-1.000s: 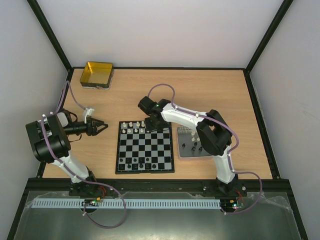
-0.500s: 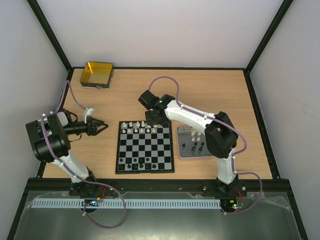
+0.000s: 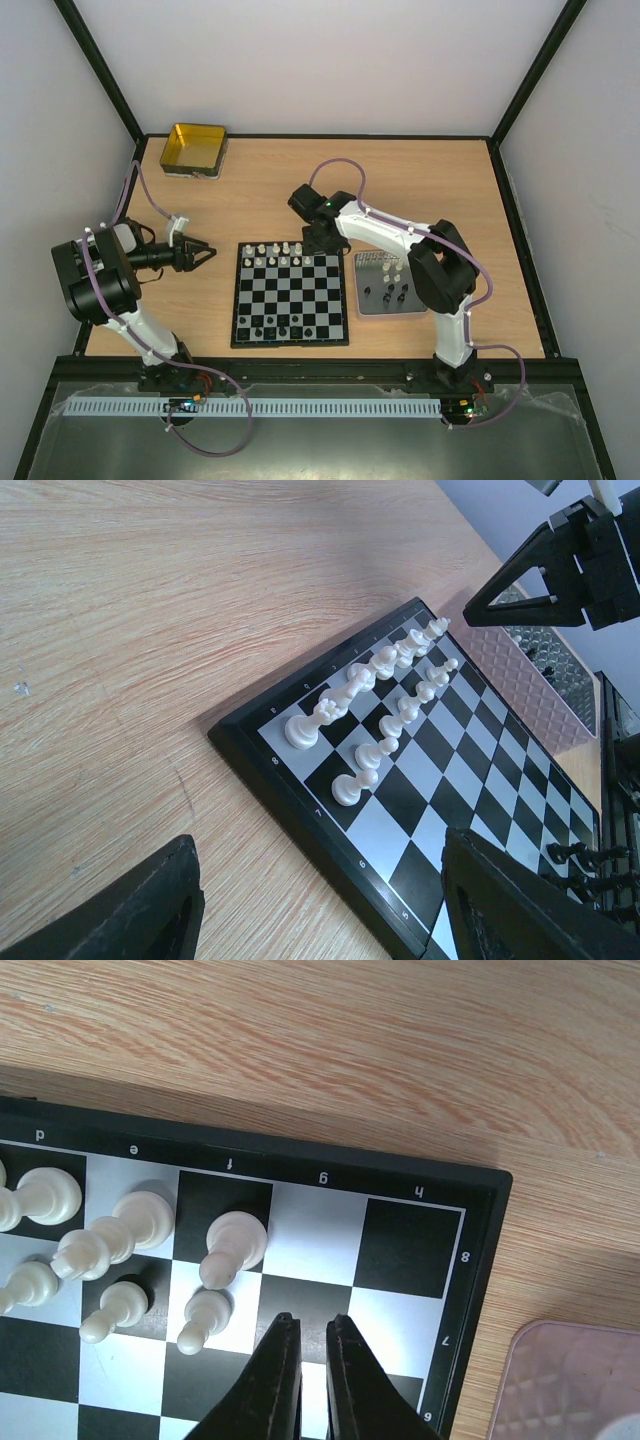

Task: Set up the chess pieces on the board
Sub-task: Pick up the chess piece from the storage box.

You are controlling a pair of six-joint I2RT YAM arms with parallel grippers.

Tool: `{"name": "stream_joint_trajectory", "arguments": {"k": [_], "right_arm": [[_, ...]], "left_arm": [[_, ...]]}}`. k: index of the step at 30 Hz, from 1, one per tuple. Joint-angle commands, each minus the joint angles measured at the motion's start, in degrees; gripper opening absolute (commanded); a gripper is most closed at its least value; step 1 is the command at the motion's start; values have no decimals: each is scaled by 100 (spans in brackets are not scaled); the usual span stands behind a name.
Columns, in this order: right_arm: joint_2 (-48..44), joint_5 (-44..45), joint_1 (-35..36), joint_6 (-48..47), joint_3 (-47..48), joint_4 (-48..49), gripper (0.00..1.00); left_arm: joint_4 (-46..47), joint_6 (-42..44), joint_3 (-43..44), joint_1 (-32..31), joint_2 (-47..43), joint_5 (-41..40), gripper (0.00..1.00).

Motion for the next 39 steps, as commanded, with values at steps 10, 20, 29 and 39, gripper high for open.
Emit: {"name": "stream_joint_trajectory", "arguments": {"k": [10, 20, 29, 39], "right_arm": [[219, -220, -44, -52, -62, 232, 8], [418, -296, -61, -95, -17, 310, 8], [531, -346, -116, -104, 53, 375, 8], [661, -404, -128, -105, 188, 409, 8]], "left_arm": [[-105, 224, 113, 48, 79, 215, 66], [-151, 266, 128, 53, 95, 232, 66], [-216, 331, 153, 61, 126, 235, 66], [-361, 466, 207, 79, 191, 265, 67]]}}
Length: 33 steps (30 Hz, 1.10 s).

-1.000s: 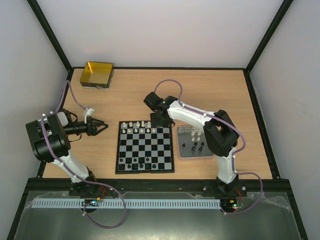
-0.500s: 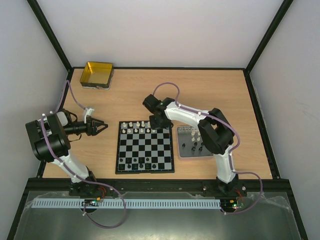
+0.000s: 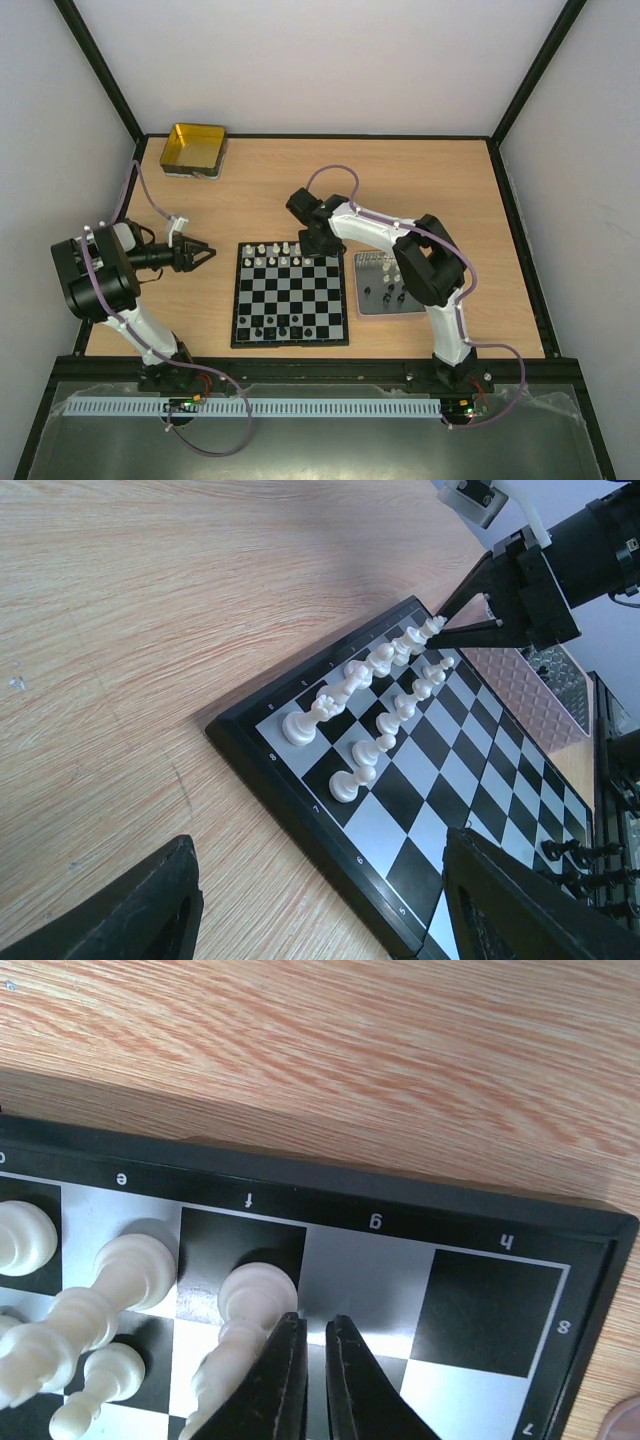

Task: Set up the chess pieces on the board
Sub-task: Pick up the chess piece from the storage box.

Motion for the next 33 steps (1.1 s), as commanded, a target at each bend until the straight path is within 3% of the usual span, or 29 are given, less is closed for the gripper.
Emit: {"name": "stream_joint_trajectory", "arguments": {"k": [1, 16, 33], "right_arm": [[172, -19, -33, -78, 189, 44, 8], [238, 88, -28, -71, 345, -14, 8], [-378, 475, -257, 1, -152, -115, 18]], "left_arm": [[-212, 322, 167, 48, 114, 247, 67], [-546, 659, 282, 84, 255, 303, 67], [-637, 747, 309, 82, 287, 307, 68]]}}
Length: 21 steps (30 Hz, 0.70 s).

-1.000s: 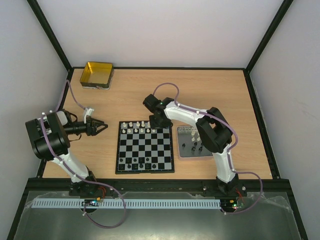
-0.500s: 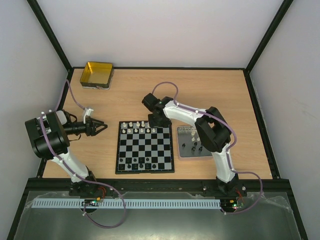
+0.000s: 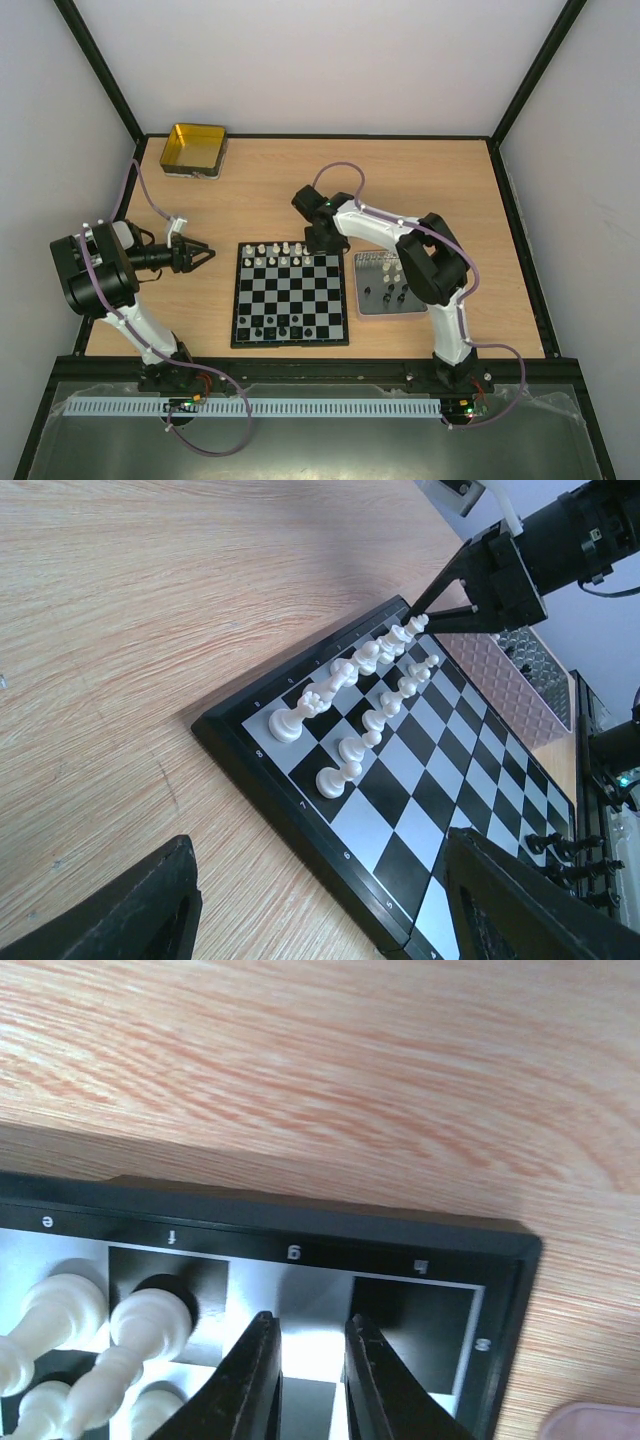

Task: Set up the chess pieces on the board
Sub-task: Pick up the chess piece from the storage box.

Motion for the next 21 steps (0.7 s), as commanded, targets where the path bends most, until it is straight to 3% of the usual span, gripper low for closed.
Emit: {"name": "stream_joint_trajectory", "arguments": {"k": [1, 7, 11, 21], "right_arm": [[-476, 332, -112, -5, -107, -187, 20], [-1033, 569, -352, 2, -171, -419, 29], [-1679, 651, -567, 70, -706, -457, 38], [-3008, 239, -1210, 255, -2448, -157, 40]], "left_arm": [[-106, 234, 136, 20, 67, 219, 68], [-81, 230, 123, 21, 59, 220, 68], [0, 143, 110, 20, 38, 211, 68], [894, -770, -182, -104, -296, 22, 68]]}}
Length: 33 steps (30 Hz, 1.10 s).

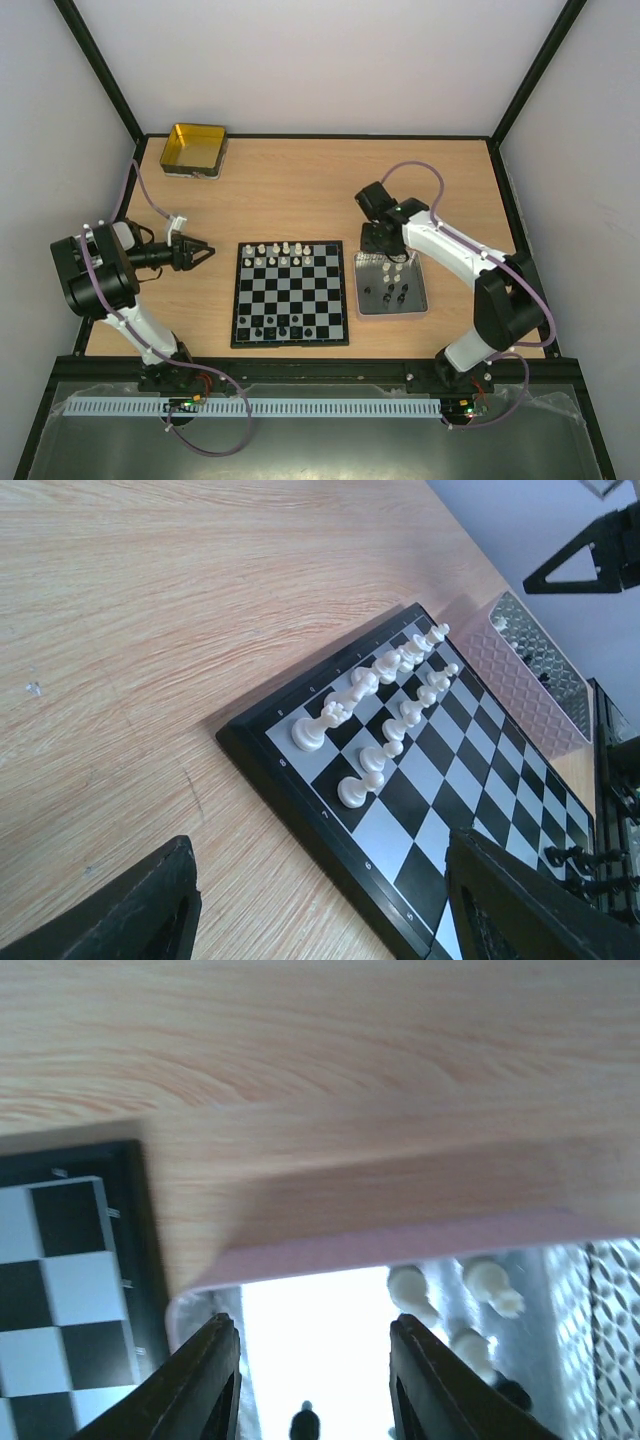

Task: Set up the chess pieces on the board
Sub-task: Pick up the chess piece from the storage box.

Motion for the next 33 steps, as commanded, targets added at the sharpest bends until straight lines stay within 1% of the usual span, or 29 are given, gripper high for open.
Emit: {"name": "stream_joint_trajectory", "arguments": {"k": [1, 4, 6, 9, 16, 25, 33], "right_arm": [[-296, -195, -174, 108, -481, 52, 40], [-325, -325, -206, 122, -649, 177, 41], [-317, -335, -228, 121, -708, 226, 45], [-348, -373, -309, 122, -852, 323, 47], [-420, -613, -629, 121, -1278, 601, 46], [-218, -627, -759, 57, -1287, 725, 45], [-130, -674, -843, 74, -1404, 839, 39]], "left_arm": [[637, -491, -211, -86, -328, 3, 68], [906, -723, -298, -131, -434, -56, 68], [947, -762, -315, -133, -448, -65, 68], [948, -763, -325, -132, -457, -66, 68], [934, -760, -310, -132, -441, -60, 68], [900, -736, -297, -134, -431, -61, 68], [900, -729, -294, -134, -433, -61, 68]]}}
